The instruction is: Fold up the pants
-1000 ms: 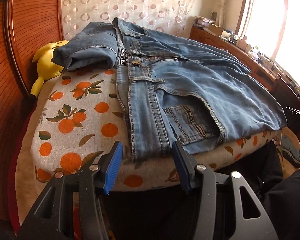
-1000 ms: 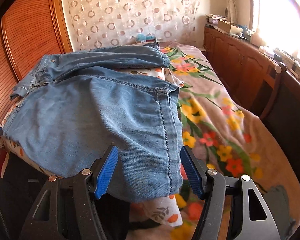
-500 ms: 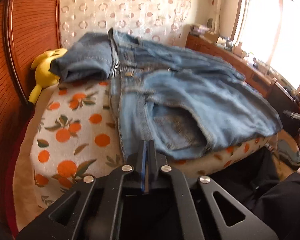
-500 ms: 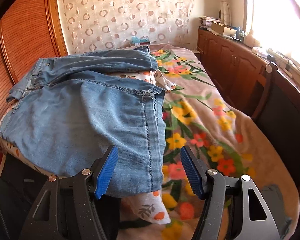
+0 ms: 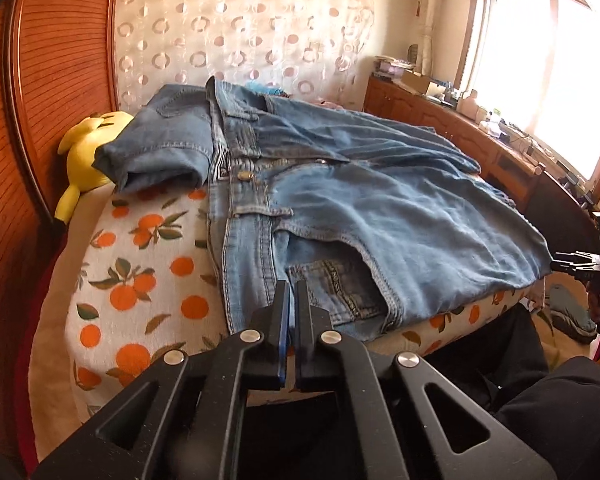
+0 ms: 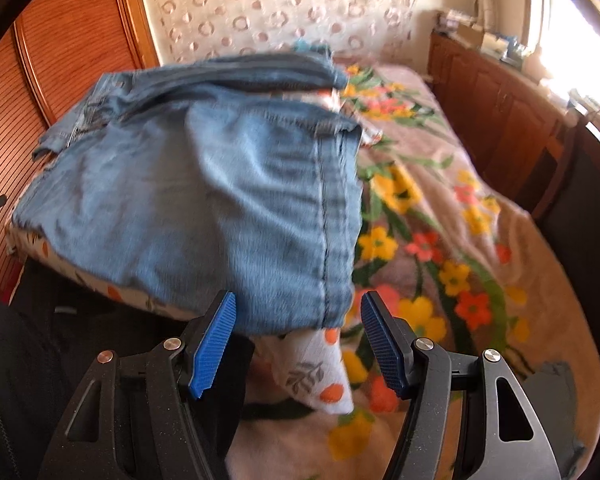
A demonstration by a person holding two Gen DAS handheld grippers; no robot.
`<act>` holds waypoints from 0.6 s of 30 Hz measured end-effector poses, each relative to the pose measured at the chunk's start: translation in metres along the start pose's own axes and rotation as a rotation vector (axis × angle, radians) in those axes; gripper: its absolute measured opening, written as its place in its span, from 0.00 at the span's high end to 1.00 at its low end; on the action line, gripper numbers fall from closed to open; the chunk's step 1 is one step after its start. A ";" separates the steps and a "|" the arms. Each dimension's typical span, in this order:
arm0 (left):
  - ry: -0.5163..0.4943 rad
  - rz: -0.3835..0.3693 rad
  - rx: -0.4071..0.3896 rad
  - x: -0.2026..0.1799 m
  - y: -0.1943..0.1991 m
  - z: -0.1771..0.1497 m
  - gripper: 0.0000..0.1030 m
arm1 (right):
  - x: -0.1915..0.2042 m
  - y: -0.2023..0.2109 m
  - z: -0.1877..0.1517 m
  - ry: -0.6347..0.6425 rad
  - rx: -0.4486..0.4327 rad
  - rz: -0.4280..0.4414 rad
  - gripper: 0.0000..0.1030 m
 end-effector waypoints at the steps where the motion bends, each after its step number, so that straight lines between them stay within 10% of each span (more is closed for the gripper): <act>1: 0.001 0.000 0.006 0.000 -0.002 -0.001 0.99 | -0.001 -0.003 0.000 0.000 0.011 0.006 0.35; 9: 0.007 0.050 0.050 0.006 -0.011 -0.003 0.86 | -0.006 -0.009 0.004 -0.008 0.005 0.018 0.35; 18: 0.020 0.039 0.076 0.012 -0.017 -0.013 0.57 | -0.001 0.001 0.000 -0.045 -0.078 0.068 0.91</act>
Point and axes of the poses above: each gripper's, at about its wrist camera, not at the fingertips, and y roughly against the way its jaws point, x to its left, z to its top, the point moved 1 cm from there along -y, roughly the way its jaws point, and after that the axes turned 10 degrees about x, right-handed, at the moved point
